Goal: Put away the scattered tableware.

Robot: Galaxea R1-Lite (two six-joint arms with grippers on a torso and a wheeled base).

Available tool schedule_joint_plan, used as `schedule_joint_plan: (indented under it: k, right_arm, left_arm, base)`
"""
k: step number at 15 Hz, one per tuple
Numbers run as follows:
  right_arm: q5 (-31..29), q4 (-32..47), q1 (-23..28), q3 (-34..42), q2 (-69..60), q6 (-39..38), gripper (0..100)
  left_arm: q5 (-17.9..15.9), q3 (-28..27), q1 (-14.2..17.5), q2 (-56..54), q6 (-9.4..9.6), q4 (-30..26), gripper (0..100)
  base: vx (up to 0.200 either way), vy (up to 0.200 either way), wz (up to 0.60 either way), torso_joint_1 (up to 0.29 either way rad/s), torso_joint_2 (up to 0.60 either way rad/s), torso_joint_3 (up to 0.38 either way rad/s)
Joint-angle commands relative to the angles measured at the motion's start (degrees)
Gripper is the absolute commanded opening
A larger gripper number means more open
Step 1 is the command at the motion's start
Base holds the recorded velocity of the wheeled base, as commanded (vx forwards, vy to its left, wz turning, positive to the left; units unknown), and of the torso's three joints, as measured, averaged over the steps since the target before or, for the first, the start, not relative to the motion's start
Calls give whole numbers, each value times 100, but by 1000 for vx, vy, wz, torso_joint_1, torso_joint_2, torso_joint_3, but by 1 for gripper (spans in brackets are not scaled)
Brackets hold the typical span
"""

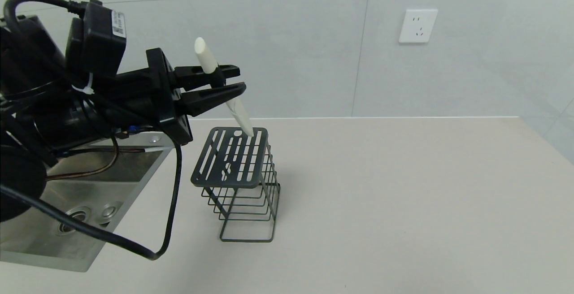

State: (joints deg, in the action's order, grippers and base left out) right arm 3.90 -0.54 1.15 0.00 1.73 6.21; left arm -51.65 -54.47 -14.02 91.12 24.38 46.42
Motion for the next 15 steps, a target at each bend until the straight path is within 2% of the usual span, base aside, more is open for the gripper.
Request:
schedule_joint_plan:
  k: [1, 15]
  right_arm:
    - [5, 1, 0, 0, 29, 4, 0]
    - [5, 1, 0, 0, 29, 21, 0]
  left_arm:
    - [-3, 77, 40, 28, 23, 7, 0]
    - [-108, 226, -75, 151, 76, 34, 0]
  base:
    - [0, 0, 0, 0, 0, 0]
    - [0, 0, 0, 0, 0, 0]
